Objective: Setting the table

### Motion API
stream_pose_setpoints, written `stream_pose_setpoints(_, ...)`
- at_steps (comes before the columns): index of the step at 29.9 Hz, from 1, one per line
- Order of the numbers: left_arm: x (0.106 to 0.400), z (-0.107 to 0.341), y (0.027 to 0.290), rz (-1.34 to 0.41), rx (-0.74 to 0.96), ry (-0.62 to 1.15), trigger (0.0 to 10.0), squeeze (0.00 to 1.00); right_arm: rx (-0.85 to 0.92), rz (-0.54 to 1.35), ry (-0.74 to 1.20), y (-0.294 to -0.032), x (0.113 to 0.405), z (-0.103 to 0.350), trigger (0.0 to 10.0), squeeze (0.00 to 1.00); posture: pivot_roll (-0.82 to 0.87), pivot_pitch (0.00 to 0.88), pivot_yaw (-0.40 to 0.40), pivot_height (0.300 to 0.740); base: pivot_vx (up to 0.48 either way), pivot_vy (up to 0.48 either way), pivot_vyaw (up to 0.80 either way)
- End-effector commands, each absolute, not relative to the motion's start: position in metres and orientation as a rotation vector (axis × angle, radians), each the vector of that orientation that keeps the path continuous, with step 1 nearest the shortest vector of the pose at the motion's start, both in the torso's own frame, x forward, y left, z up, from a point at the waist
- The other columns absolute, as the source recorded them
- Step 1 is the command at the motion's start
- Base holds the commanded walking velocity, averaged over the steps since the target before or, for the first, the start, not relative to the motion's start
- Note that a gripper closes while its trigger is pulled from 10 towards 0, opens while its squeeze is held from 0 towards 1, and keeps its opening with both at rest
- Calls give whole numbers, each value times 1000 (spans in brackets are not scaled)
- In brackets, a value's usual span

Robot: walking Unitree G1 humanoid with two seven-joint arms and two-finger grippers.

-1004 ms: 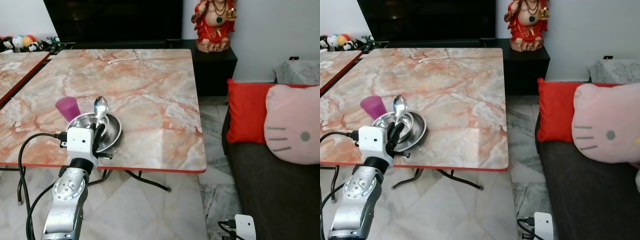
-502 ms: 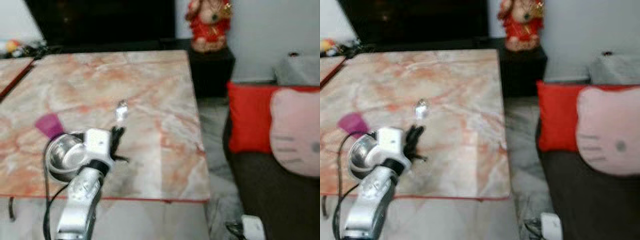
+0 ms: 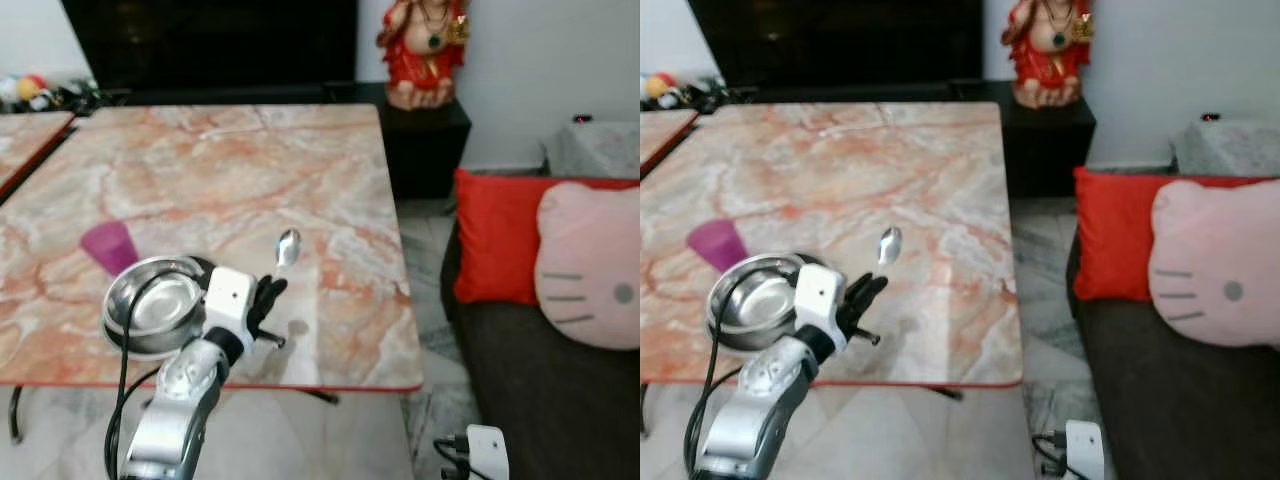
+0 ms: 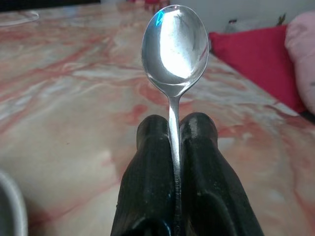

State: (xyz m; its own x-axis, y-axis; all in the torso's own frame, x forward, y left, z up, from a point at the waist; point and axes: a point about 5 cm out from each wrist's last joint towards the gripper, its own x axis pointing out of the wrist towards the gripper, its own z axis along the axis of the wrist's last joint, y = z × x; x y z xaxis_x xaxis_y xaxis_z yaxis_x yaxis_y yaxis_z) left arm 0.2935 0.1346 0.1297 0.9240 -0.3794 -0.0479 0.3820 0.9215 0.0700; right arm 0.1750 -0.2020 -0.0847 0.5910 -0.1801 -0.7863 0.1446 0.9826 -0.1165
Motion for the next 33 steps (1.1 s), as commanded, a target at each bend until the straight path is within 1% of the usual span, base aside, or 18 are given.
stream_pose_setpoints(1,302,127,137,-340,116,76,10000,0,-43,-182,927,-200,174,-86,10000,0,-41,56,26,732,0,0,0)
stream_pose_setpoints(2,308,124,138,-293,109,112,10000,0,-45,-181,927,-200,173,-86,10000,0,-43,59,26,732,0,0,0)
stream_pose_setpoints(6,317,117,139,-232,92,194,10000,0,-49,-177,928,-201,172,-86,10000,0,-51,55,28,732,0,0,0)
stream_pose_setpoints(8,318,117,138,-239,93,195,10000,0,-50,-179,928,-201,172,-86,10000,0,-51,54,29,732,0,0,0)
stream_pose_setpoints(11,318,117,135,-256,88,205,10000,0,-53,-180,928,-202,172,-86,10000,0,-55,52,33,732,0,0,0)
stream_pose_setpoints(14,317,116,137,-234,100,232,10000,0,-55,-180,926,-203,174,-85,10000,0,-58,49,36,732,0,0,0)
stream_pose_setpoints(17,314,112,143,-199,118,278,10000,0,-55,-179,926,-203,173,-85,10000,0,-56,47,36,732,0,0,0)
stream_pose_setpoints(20,312,112,148,-180,122,280,10000,0,-58,-177,927,-203,173,-86,10000,0,-51,45,36,732,0,0,0)
stream_pose_setpoints(21,310,112,155,-150,134,293,10000,0,-60,-174,929,-203,173,-86,10000,0,-50,43,36,732,0,0,0)
stream_pose_setpoints(25,309,112,159,-140,139,295,10000,0,-61,-172,930,-202,173,-86,10000,0,-48,40,37,732,0,0,0)
stream_pose_setpoints(27,308,112,164,-108,149,303,10000,0,-63,-168,931,-202,172,-86,10000,0,-47,41,37,732,0,0,0)
stream_pose_setpoints(33,307,114,167,-93,145,306,10000,0,-64,-169,932,-202,173,-86,10000,0,-43,48,33,732,0,0,0)
